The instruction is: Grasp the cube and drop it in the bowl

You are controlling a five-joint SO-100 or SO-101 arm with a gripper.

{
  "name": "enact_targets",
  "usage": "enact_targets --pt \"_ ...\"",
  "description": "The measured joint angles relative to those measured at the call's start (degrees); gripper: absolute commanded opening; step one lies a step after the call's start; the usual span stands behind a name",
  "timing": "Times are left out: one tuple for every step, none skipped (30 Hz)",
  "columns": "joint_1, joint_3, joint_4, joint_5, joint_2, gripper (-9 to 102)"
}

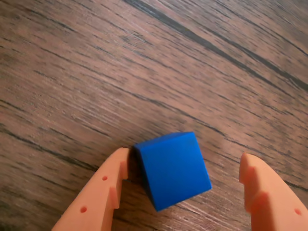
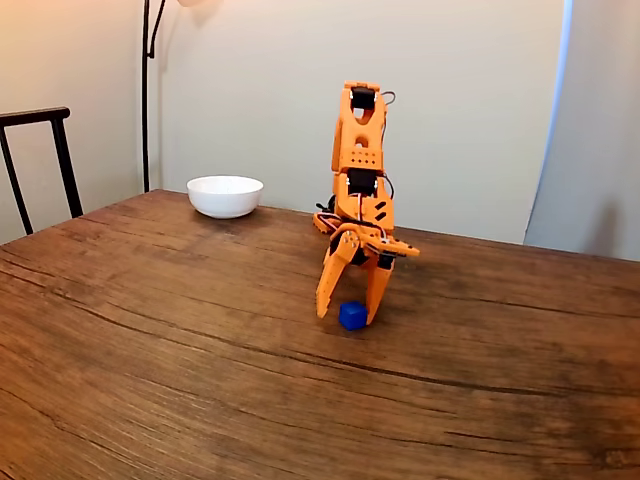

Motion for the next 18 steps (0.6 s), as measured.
enact_targets --pt "0.0 0.0 0.0 0.0 0.0 30" --pt "0.0 0.0 0.0 0.0 0.0 28" --pt "0.0 0.0 0.0 0.0 0.0 26" --pt "0.0 0.1 0.0 0.0 0.0 23" --pt "0.0 0.1 0.0 0.0 0.1 20" --pt "0.0 0.1 0.0 0.0 0.1 18" --pt "0.0 0.2 0.0 0.0 0.1 17" --pt "0.0 0.2 0.0 0.0 0.1 17" --pt "0.0 0.2 0.0 0.0 0.1 16" --pt "0.0 0.2 0.0 0.0 0.1 16" --pt "0.0 0.2 0.0 0.0 0.1 16" --pt "0.0 0.2 0.0 0.0 0.1 16" --pt "0.0 0.2 0.0 0.0 0.1 16" --pt "0.0 0.2 0.0 -0.1 0.1 16" --pt "0.0 0.2 0.0 -0.4 0.1 16" --pt "0.0 0.2 0.0 -1.1 0.1 16" --pt "0.0 0.2 0.0 -1.5 0.1 16" --pt "0.0 0.2 0.0 -1.8 0.1 16"
